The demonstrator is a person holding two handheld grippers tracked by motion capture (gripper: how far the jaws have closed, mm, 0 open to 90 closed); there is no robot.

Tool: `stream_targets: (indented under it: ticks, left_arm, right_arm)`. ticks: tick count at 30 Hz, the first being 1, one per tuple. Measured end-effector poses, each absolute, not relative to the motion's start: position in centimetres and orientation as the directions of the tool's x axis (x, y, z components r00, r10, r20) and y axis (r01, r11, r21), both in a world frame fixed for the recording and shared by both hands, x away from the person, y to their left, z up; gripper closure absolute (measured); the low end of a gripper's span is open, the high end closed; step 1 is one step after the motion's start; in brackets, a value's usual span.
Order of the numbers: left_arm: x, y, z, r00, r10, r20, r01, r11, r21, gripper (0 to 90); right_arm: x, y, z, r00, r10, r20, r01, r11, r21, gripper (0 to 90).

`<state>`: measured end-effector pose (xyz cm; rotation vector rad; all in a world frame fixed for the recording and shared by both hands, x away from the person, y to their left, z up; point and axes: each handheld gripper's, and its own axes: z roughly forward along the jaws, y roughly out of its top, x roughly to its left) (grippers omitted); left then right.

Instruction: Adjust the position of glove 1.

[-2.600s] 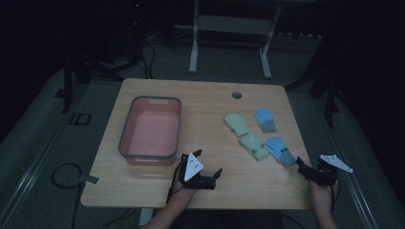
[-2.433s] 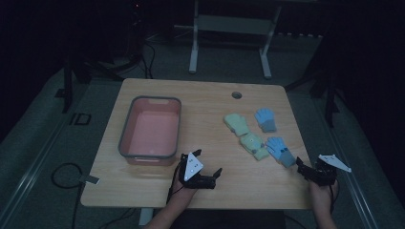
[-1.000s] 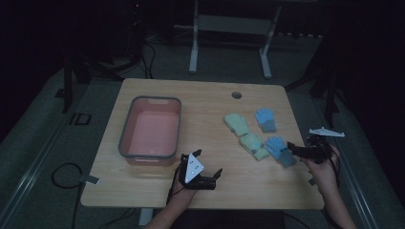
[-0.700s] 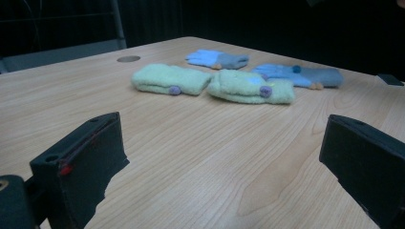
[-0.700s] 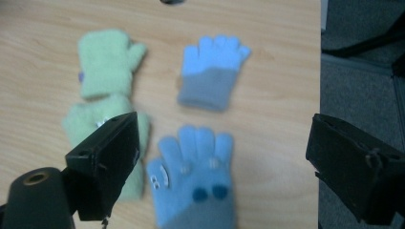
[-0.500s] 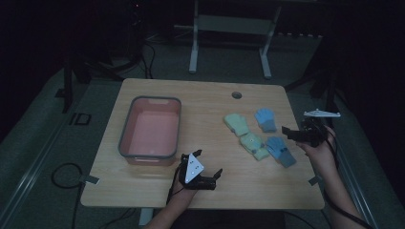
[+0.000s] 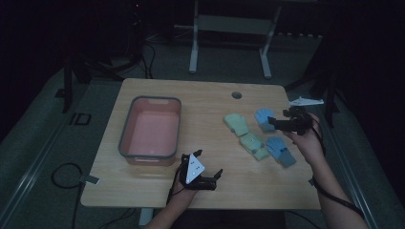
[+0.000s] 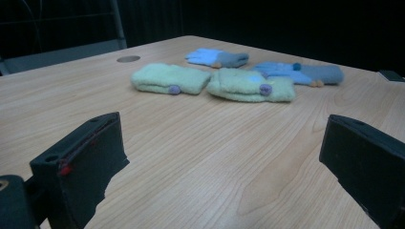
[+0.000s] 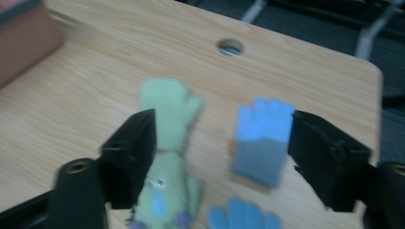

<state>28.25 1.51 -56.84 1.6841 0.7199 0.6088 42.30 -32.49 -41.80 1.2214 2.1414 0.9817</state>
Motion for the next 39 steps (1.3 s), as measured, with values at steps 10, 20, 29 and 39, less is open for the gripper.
stream_targets:
  ticks: [10, 20, 29, 39]
  left_arm:
    - [28.3, 1.5, -56.8, 0.679, 0.734, 0.022, 0.145, -0.164, 0.976, 1.8]
    - [28.2, 1.5, -56.8, 0.678, 0.735, 0.024, 0.142, -0.163, 0.976, 1.8]
    - [28.2, 1.6, -56.9, 0.679, 0.733, 0.022, 0.141, -0.160, 0.977, 1.8]
    - [28.2, 1.6, -56.8, 0.681, 0.732, 0.022, 0.141, -0.161, 0.977, 1.8]
  right_arm:
    - [44.1, -29.4, -42.9, -0.564, 0.825, -0.039, 0.534, 0.400, 0.745, 31.2]
    - [47.0, -27.3, -46.0, -0.610, 0.792, -0.021, 0.592, 0.472, 0.653, 44.6]
    - [48.7, -25.4, -48.3, -0.631, 0.775, -0.029, 0.617, 0.525, 0.587, 50.4]
    - [50.9, -23.6, -50.3, -0.611, 0.792, -0.008, 0.665, 0.518, 0.538, 61.3]
